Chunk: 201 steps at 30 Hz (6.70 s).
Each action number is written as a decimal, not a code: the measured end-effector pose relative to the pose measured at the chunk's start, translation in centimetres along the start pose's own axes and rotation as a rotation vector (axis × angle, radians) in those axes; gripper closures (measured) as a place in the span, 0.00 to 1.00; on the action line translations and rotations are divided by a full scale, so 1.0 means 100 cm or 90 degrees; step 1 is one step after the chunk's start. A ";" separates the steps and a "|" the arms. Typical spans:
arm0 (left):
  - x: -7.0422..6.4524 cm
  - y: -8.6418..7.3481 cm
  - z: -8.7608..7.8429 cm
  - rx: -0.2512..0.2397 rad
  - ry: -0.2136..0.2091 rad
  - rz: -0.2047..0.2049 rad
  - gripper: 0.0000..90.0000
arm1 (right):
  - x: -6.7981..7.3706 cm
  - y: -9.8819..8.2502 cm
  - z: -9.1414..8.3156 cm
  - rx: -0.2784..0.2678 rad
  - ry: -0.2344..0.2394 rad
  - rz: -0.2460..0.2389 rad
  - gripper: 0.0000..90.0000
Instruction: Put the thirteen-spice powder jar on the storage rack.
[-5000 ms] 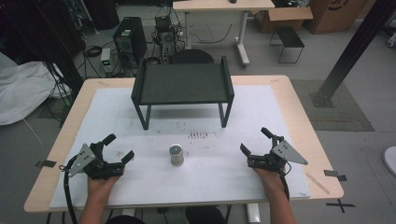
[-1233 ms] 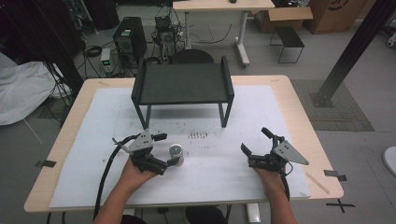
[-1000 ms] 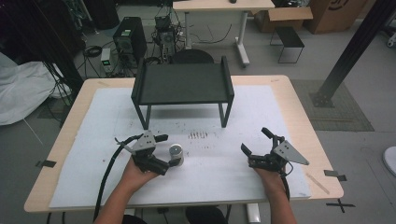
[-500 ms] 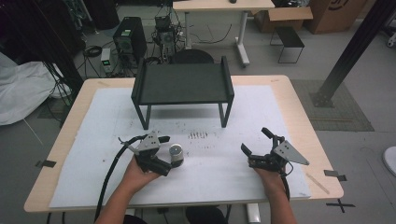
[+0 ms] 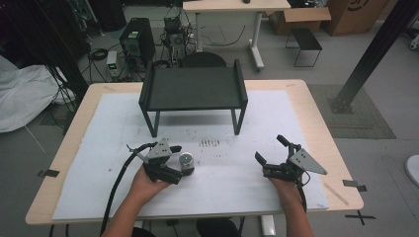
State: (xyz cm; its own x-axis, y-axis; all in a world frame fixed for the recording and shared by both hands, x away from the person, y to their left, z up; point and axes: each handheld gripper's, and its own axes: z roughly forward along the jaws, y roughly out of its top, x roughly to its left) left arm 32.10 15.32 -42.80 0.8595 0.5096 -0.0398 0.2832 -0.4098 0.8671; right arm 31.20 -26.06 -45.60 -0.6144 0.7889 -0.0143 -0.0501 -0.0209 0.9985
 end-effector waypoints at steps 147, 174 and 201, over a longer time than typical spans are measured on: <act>0.050 0.131 -0.060 -0.015 0.071 -0.022 0.54 | -0.001 0.000 0.000 -0.002 0.002 0.006 0.00; 0.078 0.163 -0.052 -0.021 0.117 -0.042 0.54 | -0.002 0.000 -0.001 -0.004 0.003 0.011 0.00; 0.108 0.167 -0.027 -0.003 0.163 -0.084 0.54 | -0.002 0.000 0.000 -0.002 0.002 0.015 0.00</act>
State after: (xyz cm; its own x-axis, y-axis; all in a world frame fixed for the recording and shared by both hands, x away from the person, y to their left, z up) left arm 44.91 16.04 -27.43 0.6794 0.7332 -0.0270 0.3834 -0.3234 0.8651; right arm 31.30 -26.25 -45.61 -0.6179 0.7862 0.0095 -0.0376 -0.0416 0.9984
